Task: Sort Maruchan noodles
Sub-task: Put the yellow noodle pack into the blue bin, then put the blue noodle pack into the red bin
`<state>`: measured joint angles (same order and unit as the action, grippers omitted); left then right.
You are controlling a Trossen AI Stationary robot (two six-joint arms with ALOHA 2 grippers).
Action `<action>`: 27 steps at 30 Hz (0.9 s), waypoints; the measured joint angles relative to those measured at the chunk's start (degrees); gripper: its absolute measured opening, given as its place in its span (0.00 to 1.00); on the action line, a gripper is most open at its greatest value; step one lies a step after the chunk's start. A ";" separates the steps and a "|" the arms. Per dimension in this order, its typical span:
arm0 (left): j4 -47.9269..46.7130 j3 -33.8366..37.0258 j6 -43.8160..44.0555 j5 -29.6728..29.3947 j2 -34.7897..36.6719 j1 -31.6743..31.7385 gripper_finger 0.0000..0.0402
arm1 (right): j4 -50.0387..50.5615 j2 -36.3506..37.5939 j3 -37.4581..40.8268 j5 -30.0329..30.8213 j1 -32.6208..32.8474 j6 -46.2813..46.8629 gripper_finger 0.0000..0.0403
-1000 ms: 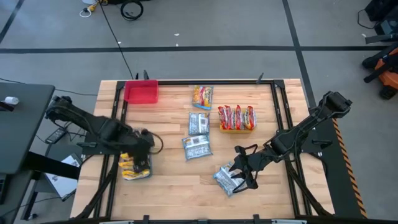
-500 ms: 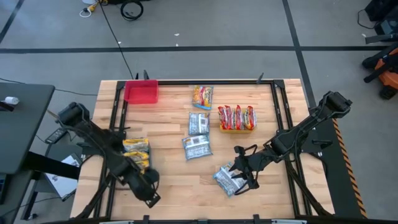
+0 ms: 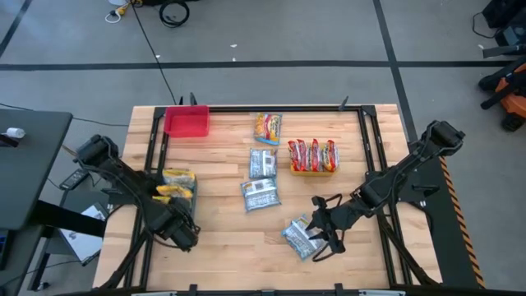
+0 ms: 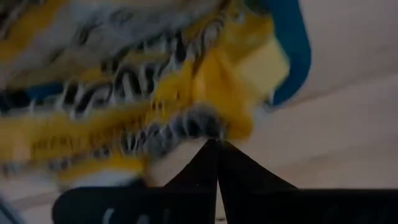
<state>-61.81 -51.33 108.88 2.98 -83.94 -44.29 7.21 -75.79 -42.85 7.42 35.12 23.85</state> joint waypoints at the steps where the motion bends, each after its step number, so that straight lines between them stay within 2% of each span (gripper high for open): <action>1: -1.41 -0.07 -0.04 -0.03 0.36 0.36 0.04 | -0.01 0.00 0.00 0.00 0.64 0.40 0.37; 5: -5.15 -2.53 -0.46 -4.32 4.07 0.74 0.04 | -0.16 0.00 0.00 -0.02 2.88 3.06 0.36; 9: -2.62 -7.49 -6.38 -15.90 6.19 0.73 0.04 | -0.03 0.00 0.00 -0.02 4.78 5.97 0.36; 11: 3.82 -8.86 -14.36 -23.35 6.06 0.71 0.03 | 0.12 0.00 0.00 0.22 5.70 6.54 0.36; 13: 13.05 -8.90 -24.73 -31.63 5.05 1.04 0.03 | -0.06 0.00 0.00 1.79 6.86 6.65 0.36; 15: 23.46 -8.90 -35.64 -37.45 2.70 2.13 0.03 | -0.46 0.00 0.00 3.40 8.61 6.28 0.36; 18: 38.44 -8.88 -52.57 -39.22 -1.50 5.12 0.08 | 2.26 0.02 0.00 7.19 11.35 6.98 0.34; 22: 55.95 -8.83 -71.72 -36.39 -8.54 9.07 0.21 | 11.57 -0.31 0.00 13.00 13.50 11.20 0.33; 27: 68.58 -8.81 -88.09 -33.68 -15.69 11.95 0.39 | 15.97 -4.49 0.02 12.12 14.31 13.69 0.33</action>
<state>6.77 -60.14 20.79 -30.70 -99.63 -32.34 23.18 -80.28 -42.83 19.54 49.43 37.53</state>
